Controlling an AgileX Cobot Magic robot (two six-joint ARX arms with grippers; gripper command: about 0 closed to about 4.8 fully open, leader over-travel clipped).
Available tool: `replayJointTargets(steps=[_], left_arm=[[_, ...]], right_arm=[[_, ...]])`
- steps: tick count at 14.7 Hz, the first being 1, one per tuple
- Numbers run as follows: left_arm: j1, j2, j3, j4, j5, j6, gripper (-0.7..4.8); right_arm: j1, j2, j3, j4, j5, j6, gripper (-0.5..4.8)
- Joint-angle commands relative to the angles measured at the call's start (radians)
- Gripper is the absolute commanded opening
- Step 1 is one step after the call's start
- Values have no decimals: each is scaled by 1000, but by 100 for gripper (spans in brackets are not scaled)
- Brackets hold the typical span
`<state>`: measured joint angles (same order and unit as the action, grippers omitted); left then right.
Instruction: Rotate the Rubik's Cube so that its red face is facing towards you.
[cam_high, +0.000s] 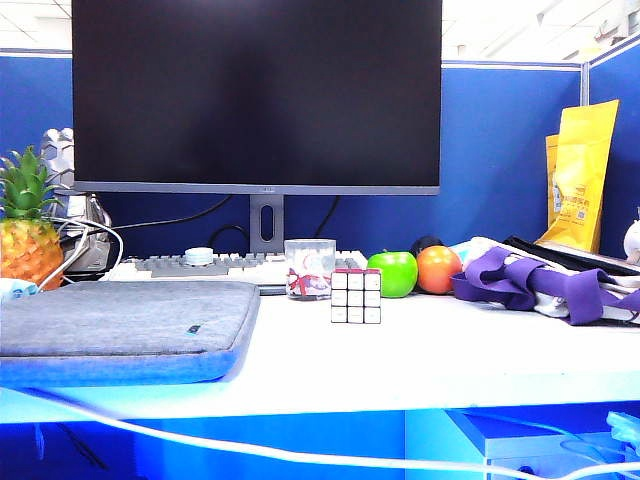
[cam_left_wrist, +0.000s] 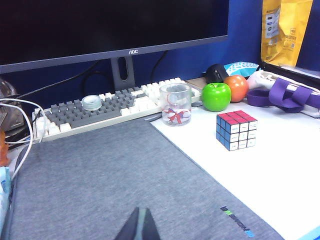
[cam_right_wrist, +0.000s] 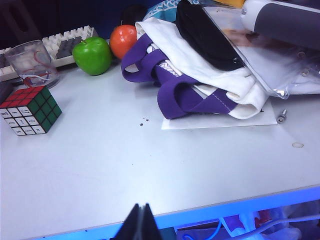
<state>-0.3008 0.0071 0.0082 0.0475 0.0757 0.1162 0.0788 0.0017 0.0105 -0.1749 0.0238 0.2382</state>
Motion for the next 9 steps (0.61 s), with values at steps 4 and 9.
replayJointTargets(steps=[4,9], left_arm=[[0,0,3,5,0,0,-5],[0,16,79,106,182,-165,-5]], right_arm=[[0,0,-9,8,-2,-3,-1],[0,0,-9,235,-41,183,-1]])
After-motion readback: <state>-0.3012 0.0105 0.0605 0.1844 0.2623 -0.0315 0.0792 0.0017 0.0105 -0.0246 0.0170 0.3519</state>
